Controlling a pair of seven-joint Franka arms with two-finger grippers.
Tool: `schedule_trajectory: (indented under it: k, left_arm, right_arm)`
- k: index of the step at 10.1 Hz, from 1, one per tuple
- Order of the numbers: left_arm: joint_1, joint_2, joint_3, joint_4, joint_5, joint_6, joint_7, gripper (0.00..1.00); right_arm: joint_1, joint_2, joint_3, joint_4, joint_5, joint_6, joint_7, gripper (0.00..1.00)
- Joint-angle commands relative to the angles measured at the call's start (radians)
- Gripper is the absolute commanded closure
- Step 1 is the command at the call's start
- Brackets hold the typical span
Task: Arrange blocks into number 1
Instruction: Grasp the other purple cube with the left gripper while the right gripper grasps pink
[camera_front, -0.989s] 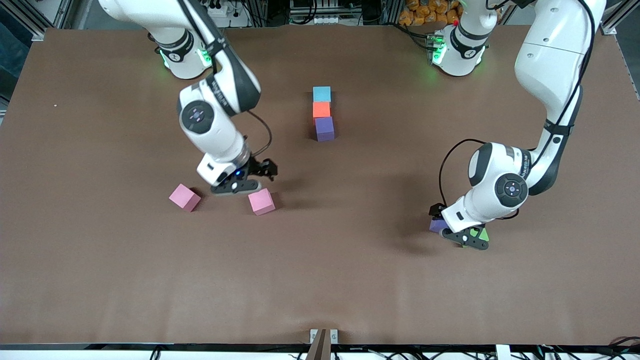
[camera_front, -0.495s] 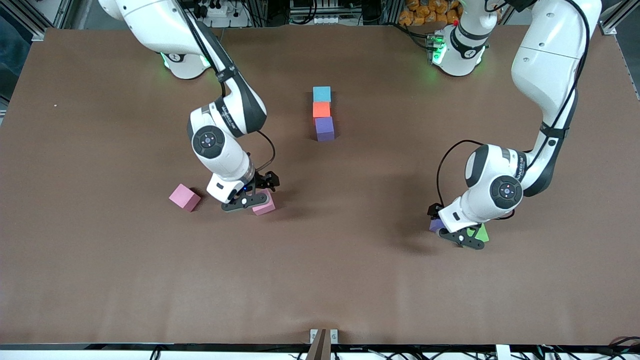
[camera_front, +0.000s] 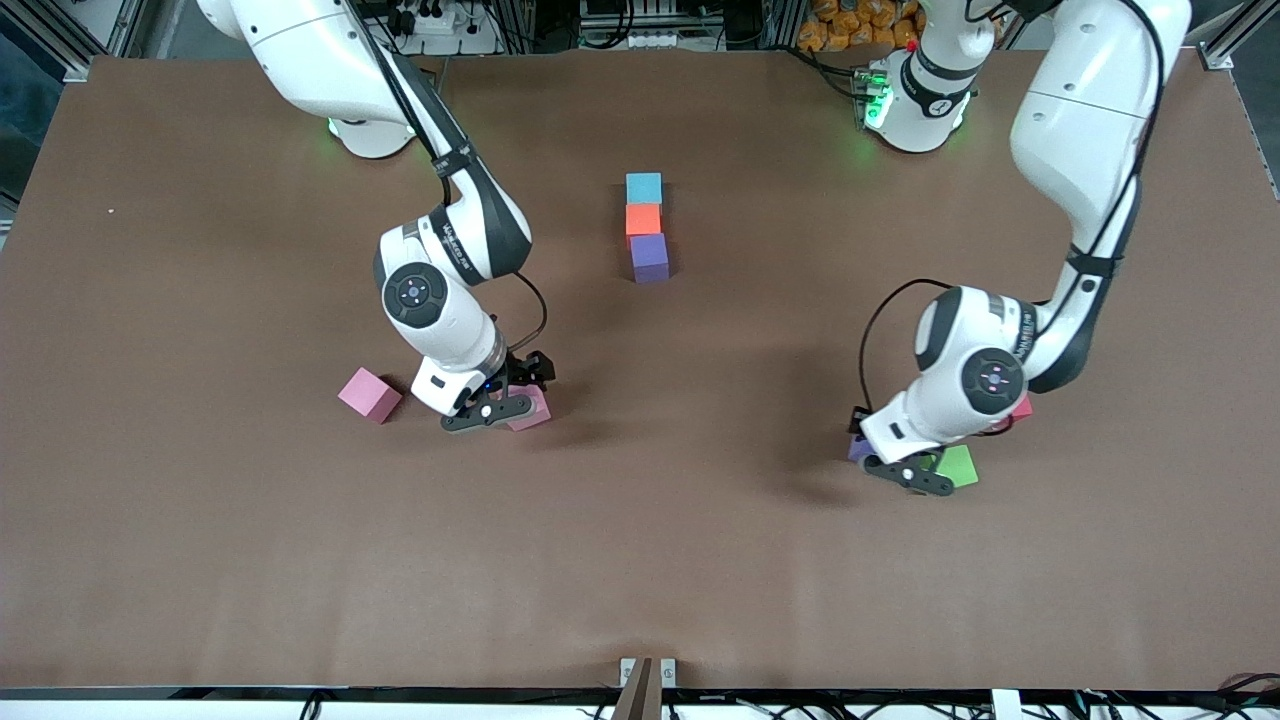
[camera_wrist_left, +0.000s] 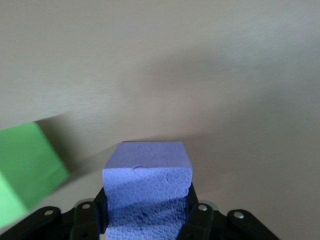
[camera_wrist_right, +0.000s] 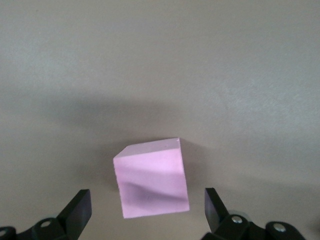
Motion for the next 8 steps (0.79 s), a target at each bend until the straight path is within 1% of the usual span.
schedule_trajectory:
  k: [1, 2, 4, 6, 8]
  left_arm:
    - [-0.109, -0.057, 0.013, -0.011, 0.006, -0.048, -0.165, 1.0]
    - [-0.14, -0.074, 0.008, -0.013, -0.014, -0.065, -0.191, 1.0]
    - [-0.224, -0.123, 0.008, -0.048, -0.107, -0.081, -0.266, 1.0]
    - [-0.319, -0.176, 0.008, -0.106, -0.132, -0.105, -0.424, 1.0]
    - [-0.394, -0.189, 0.002, -0.134, -0.176, -0.105, -0.524, 1.0]
  right_arm:
    - [-0.008, 0.042, 0.001, 0.046, 0.001, 0.011, -0.016, 0.0]
    - [-0.007, 0.051, -0.002, 0.048, 0.001, 0.025, -0.016, 0.0]
    - [0.001, 0.061, -0.003, 0.051, 0.003, 0.047, -0.015, 0.0]
    - [0.001, 0.062, -0.004, 0.049, 0.003, 0.047, -0.016, 0.0]
    - [0.002, 0.07, -0.004, 0.049, 0.003, 0.047, -0.016, 0.0]
